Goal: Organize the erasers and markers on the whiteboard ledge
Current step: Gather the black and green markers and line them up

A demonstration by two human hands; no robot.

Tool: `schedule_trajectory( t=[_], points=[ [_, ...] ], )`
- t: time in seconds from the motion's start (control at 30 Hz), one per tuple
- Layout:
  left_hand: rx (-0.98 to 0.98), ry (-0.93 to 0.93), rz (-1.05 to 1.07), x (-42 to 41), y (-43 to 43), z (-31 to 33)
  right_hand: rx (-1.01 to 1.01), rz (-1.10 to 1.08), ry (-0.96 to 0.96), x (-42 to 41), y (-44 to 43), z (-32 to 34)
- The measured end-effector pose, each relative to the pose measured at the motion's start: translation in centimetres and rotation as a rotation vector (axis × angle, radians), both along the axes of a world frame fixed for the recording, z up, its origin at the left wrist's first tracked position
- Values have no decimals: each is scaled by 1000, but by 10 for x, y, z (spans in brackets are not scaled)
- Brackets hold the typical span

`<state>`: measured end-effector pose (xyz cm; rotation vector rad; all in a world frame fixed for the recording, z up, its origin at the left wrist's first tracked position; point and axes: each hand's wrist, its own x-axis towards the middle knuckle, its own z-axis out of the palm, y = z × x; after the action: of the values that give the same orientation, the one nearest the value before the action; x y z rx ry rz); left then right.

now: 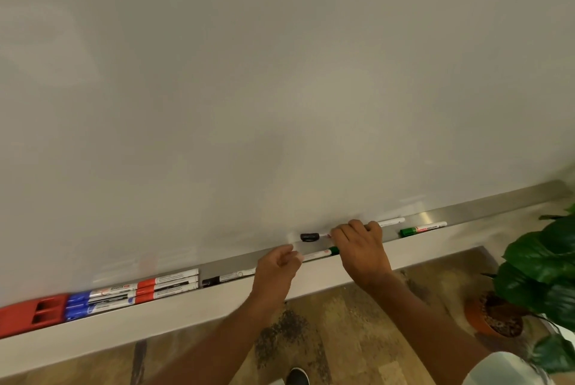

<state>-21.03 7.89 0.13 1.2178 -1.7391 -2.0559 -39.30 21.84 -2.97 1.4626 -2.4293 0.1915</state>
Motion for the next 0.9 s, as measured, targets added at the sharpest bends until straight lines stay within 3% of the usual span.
schedule_trajectory(
  t=[0.07,0.13,0.37,0.53,0.67,0.9],
  points=[
    [194,86,67,-11,6,1,-70,0,-32,10,1,1],
    [269,160,88,-18,11,2,-101,21,-57,22,1,3],
    [274,208,138,-31,26,-6,2,145,-91,33,18,1],
    [303,192,190,-30,25,-11,18,-99,-101,-14,40,15],
    [320,201,207,-27,21,-14,171,-281,-101,-60,60,26],
    [354,222,194,-18,17,-19,316,-281,-82,-98,69,22]
  ],
)
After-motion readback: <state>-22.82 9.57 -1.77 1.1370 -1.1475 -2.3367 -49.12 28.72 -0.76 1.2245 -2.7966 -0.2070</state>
